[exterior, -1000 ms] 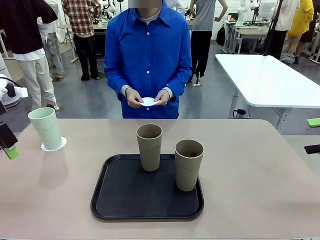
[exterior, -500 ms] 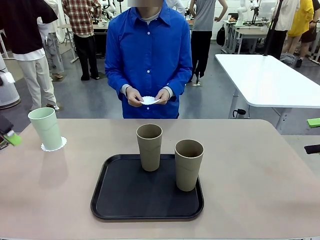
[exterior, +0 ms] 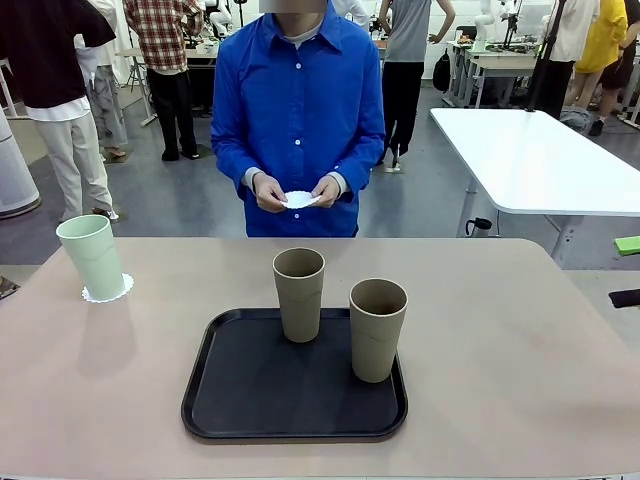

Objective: Place coasters on the table and set cups on them.
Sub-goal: Take one Reusable plastic cup from the Flat Tray and place it on a coaster set by the human.

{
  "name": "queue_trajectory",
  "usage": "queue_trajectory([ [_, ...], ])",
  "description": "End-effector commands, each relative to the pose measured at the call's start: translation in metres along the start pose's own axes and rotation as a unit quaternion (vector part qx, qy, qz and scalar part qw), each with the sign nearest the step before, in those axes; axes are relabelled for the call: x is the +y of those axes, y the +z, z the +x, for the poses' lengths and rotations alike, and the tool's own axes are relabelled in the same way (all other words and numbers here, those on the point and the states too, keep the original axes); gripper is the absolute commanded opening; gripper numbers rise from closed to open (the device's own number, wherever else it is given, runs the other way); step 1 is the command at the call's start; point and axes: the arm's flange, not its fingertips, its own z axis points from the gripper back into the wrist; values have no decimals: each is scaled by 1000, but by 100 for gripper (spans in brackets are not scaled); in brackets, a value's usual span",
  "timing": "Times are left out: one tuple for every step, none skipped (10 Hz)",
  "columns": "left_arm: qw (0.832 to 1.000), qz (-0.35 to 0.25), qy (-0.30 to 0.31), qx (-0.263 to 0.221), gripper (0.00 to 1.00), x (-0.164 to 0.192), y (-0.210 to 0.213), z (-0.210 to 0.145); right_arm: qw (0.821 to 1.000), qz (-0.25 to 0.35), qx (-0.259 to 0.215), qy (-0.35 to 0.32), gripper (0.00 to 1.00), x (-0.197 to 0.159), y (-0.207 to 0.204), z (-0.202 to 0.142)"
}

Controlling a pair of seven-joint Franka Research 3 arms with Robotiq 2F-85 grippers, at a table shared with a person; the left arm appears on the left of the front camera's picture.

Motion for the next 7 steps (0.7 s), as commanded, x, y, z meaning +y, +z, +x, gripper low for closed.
queue_trajectory([
  [997,-72,22,6,100,45,26,20,1000,11,-3,8,100,1,-1,2],
  [995,-103,17,2,100,59,37,16,1000,11,-3,8,100,1,-1,2],
  [992,-126,6,-8,100,69,46,10,1000,11,-3,8,100,1,-1,2],
  [990,-143,1,-13,100,81,53,3,1000,11,-3,8,100,1,-1,2],
  [988,-153,3,-19,100,91,56,-2,1000,11,-3,8,100,1,-1,2],
  [987,-161,9,-24,100,102,61,-7,1000,11,-3,8,100,1,-1,2],
  [986,-164,11,-24,100,108,63,-10,1000,11,-3,8,100,1,-1,2],
])
